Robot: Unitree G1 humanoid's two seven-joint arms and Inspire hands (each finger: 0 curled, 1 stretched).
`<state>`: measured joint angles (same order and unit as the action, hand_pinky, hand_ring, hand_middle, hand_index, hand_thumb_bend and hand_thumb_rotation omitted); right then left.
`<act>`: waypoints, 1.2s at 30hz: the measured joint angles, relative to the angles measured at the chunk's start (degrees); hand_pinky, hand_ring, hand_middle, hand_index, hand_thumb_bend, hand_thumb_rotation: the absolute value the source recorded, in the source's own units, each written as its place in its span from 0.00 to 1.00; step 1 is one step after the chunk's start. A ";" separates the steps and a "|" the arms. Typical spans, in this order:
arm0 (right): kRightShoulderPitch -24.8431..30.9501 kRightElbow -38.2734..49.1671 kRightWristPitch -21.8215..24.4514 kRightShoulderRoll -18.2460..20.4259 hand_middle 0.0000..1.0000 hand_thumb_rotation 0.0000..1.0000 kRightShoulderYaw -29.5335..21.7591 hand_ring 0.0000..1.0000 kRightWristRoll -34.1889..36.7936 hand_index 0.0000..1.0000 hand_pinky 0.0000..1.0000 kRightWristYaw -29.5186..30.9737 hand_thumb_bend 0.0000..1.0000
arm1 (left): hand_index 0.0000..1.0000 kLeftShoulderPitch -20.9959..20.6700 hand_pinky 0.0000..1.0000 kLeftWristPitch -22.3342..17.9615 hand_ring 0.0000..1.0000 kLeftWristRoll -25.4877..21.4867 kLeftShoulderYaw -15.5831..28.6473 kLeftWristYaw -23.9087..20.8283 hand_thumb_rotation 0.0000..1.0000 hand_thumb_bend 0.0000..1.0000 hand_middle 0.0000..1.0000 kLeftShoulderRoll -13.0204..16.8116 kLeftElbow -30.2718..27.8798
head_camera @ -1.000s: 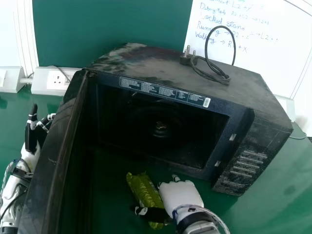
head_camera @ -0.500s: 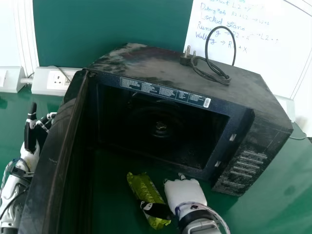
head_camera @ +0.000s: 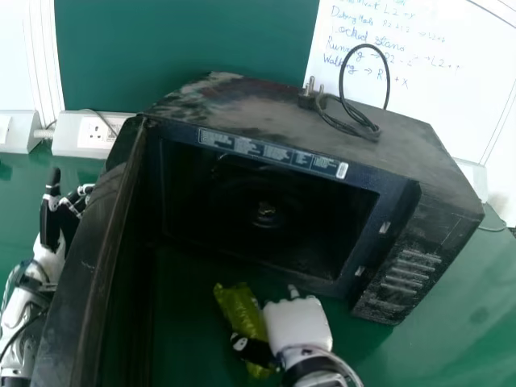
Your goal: Put biscuit inside oven
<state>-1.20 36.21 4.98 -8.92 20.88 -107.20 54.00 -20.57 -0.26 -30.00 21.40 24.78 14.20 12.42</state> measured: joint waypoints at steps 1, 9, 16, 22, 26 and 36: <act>-0.20 0.16 -0.52 0.04 0.42 0.15 0.36 0.32 -0.32 0.64 0.23 0.95 0.72 | 0.49 0.00 0.25 0.00 0.31 0.00 0.00 0.00 0.07 0.52 0.40 0.00 -0.04; 0.53 1.47 -0.81 0.81 0.36 0.08 1.43 0.25 -0.72 0.66 0.18 2.65 0.76 | 0.49 0.00 0.25 -0.01 0.31 0.01 0.03 0.01 0.07 0.52 0.40 -0.01 -0.06; 2.49 1.86 -0.79 0.49 0.34 0.08 1.44 0.23 0.79 0.65 0.16 -1.14 0.73 | 0.49 0.00 0.25 0.00 0.31 0.01 0.04 0.03 0.07 0.52 0.40 -0.01 -0.06; 2.98 1.19 0.87 1.51 0.30 0.05 -1.25 0.18 6.17 0.68 0.10 -5.55 0.61 | 0.49 0.01 0.25 -0.01 0.31 0.02 0.04 0.03 0.07 0.52 0.40 -0.04 -0.08; 3.36 1.06 1.87 1.97 0.44 0.01 -3.48 0.26 10.93 0.52 0.16 -7.87 0.54 | 0.49 0.04 0.25 0.01 0.31 0.02 0.04 -0.13 0.07 0.52 0.40 -0.08 -0.38; 0.58 1.71 3.47 2.58 0.47 0.00 -8.06 0.14 15.58 0.49 0.06 -10.05 0.52 | 0.49 0.04 0.24 0.01 0.31 0.03 0.04 -0.09 0.07 0.52 0.40 -0.11 -0.32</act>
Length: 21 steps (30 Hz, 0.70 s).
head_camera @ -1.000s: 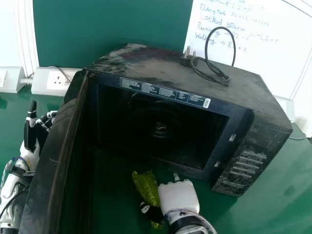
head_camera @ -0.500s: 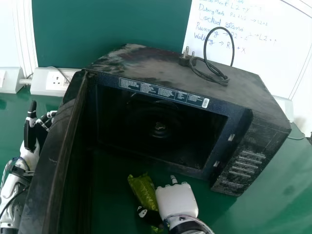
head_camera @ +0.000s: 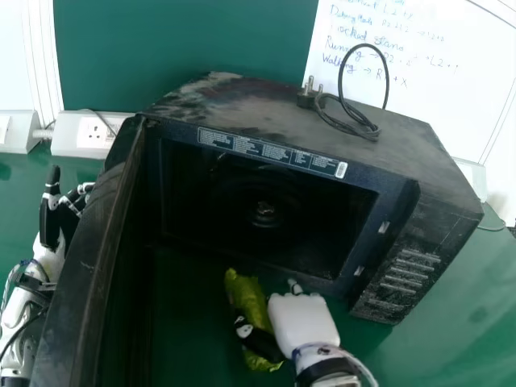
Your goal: Put biscuit inside oven
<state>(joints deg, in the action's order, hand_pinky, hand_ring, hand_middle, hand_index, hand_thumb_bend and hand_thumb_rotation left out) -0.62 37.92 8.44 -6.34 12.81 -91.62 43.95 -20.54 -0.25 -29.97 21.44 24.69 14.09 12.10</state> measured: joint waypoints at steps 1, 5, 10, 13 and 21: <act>-0.70 0.11 0.17 0.10 0.47 0.00 -0.52 0.13 0.42 0.49 0.06 0.01 0.52 | 0.49 0.00 0.25 0.00 0.31 0.00 0.00 0.00 0.07 0.52 0.40 0.00 0.01; -2.79 0.66 0.68 0.28 0.47 0.00 -1.56 0.12 1.06 0.49 0.05 0.42 0.52 | 0.49 -0.01 0.25 -0.03 0.31 0.00 0.01 0.54 0.07 0.51 0.41 0.00 0.38; -5.95 0.66 1.01 0.04 0.47 0.00 -2.45 0.13 1.04 0.49 0.05 2.90 0.53 | 0.49 -0.01 0.25 -0.03 0.31 0.00 0.01 0.77 0.07 0.51 0.41 -0.01 0.57; -8.21 0.10 1.01 -0.11 0.47 0.00 -2.68 0.15 1.02 0.49 0.07 2.77 0.53 | 0.49 -0.01 0.25 -0.05 0.31 0.05 0.01 0.74 0.07 0.52 0.40 -0.02 0.58; -12.48 -3.29 1.03 -0.64 0.47 0.00 -3.30 0.12 3.38 0.49 0.05 0.19 0.53 | 0.49 -0.01 0.25 -0.20 0.31 0.03 0.01 0.73 0.07 0.52 0.40 -0.13 0.61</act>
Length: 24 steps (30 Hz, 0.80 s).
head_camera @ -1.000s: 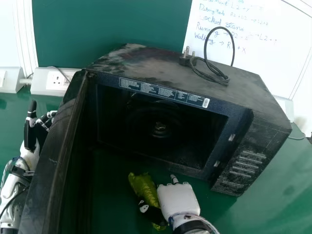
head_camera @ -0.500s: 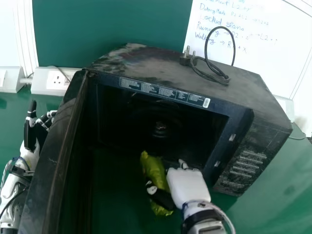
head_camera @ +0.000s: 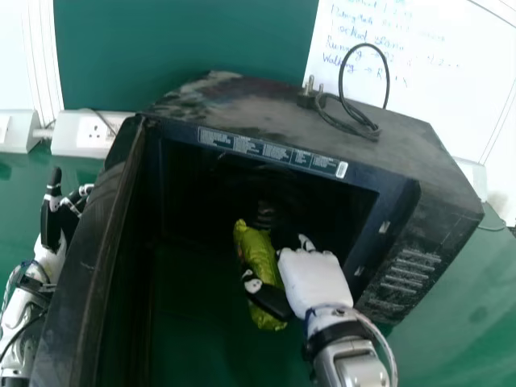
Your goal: Put biscuit inside oven
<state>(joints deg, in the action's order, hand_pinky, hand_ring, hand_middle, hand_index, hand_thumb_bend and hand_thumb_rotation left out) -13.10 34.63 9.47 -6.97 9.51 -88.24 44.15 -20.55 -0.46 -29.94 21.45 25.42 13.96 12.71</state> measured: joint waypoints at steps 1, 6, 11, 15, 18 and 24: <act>-0.43 -0.37 0.00 -0.12 0.47 0.00 -0.04 0.13 0.28 0.49 0.06 -0.42 0.53 | 0.49 0.00 0.25 -0.02 0.31 0.00 0.00 0.02 0.07 0.52 0.40 0.00 0.02; -4.14 -3.68 0.70 -0.68 0.47 0.00 -0.24 0.15 0.80 0.49 0.07 -0.60 0.53 | 0.49 0.00 0.25 -0.49 0.31 0.02 0.00 0.13 0.07 0.51 0.41 0.00 0.43; -7.37 -7.57 2.17 -0.92 0.47 0.00 -0.20 0.17 1.02 0.49 0.09 -3.24 0.53 | 0.49 -0.01 0.25 -0.53 0.31 0.01 0.01 0.20 0.07 0.52 0.41 -0.01 0.80; -10.92 -12.73 3.63 -1.09 0.47 0.00 0.14 0.15 1.01 0.49 0.08 -5.12 0.53 | 0.49 -0.02 0.24 -0.84 0.31 0.01 0.02 0.22 0.07 0.52 0.40 -0.02 0.89; -12.94 -16.62 4.14 -1.71 0.47 0.00 0.63 0.13 1.67 0.49 0.07 -7.88 0.53 | 0.49 -0.03 0.24 -0.86 0.31 0.00 0.03 0.19 0.07 0.52 0.41 -0.02 0.91; -17.45 -23.91 4.27 -3.59 0.23 0.12 1.45 0.12 4.86 0.49 0.06 -13.32 0.52 | 0.49 -0.02 0.24 -0.97 0.31 -0.01 0.05 0.51 0.07 0.52 0.41 -0.02 1.02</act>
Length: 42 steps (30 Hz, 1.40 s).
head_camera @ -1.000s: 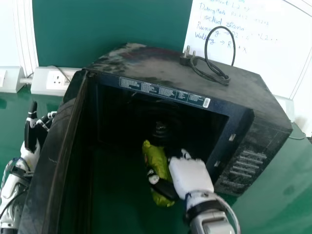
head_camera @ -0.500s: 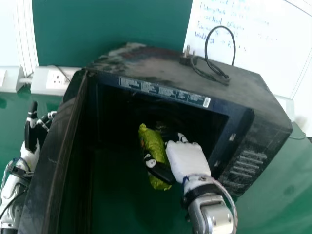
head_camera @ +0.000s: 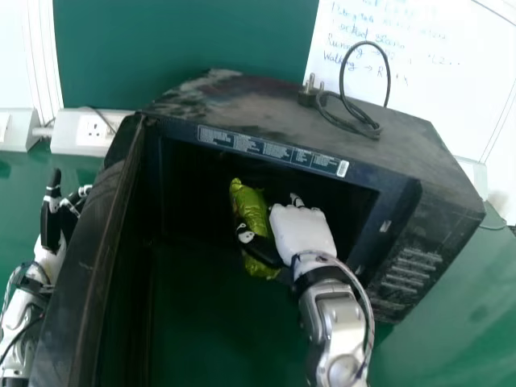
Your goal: Put biscuit inside oven
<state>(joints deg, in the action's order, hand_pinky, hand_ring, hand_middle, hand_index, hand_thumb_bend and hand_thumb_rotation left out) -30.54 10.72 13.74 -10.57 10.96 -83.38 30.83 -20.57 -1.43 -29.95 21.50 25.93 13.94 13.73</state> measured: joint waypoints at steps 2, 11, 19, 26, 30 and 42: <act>-1.69 -3.21 0.00 -0.89 0.24 0.12 0.29 0.13 1.43 0.49 0.07 -2.43 0.52 | 0.49 0.00 0.24 -0.06 0.31 0.01 0.00 0.24 0.07 0.52 0.41 0.00 0.08; -7.59 -16.58 -0.13 -3.69 0.24 0.12 2.86 0.14 7.81 0.49 0.08 -14.34 0.52 | 0.49 0.20 0.24 0.02 0.31 0.01 0.05 -0.22 0.07 0.52 0.40 0.01 -0.04; -12.60 -28.07 -1.12 -5.84 0.27 0.12 6.19 0.16 12.08 0.49 0.09 -24.11 0.52 | 0.49 0.48 0.24 0.05 0.31 0.01 0.03 -0.52 0.07 0.52 0.40 -0.01 -0.21; -17.68 -40.29 -1.49 -6.10 0.29 0.12 8.74 0.19 15.72 0.49 0.11 -32.57 0.52 | 0.49 0.77 0.24 0.06 0.31 0.01 0.01 -0.68 0.07 0.52 0.40 -0.01 -0.53; -19.91 -47.76 -2.45 -6.27 0.32 0.12 9.94 0.22 18.28 0.49 0.14 -39.39 0.52 | 0.49 1.00 0.24 0.08 0.31 -0.01 0.00 -0.76 0.07 0.52 0.40 -0.01 -0.73; -22.09 -52.44 -0.58 -7.03 0.41 0.30 13.22 0.32 22.44 0.64 0.20 -42.32 0.78 | 0.49 1.03 0.24 0.12 0.30 0.03 0.00 -0.81 0.07 0.52 0.40 0.00 -1.00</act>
<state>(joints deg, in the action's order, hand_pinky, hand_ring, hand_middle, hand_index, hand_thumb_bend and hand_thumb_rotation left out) -52.63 -41.73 13.15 -17.60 24.17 -60.93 -11.49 -19.55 -1.31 -29.92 21.50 25.12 13.94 12.72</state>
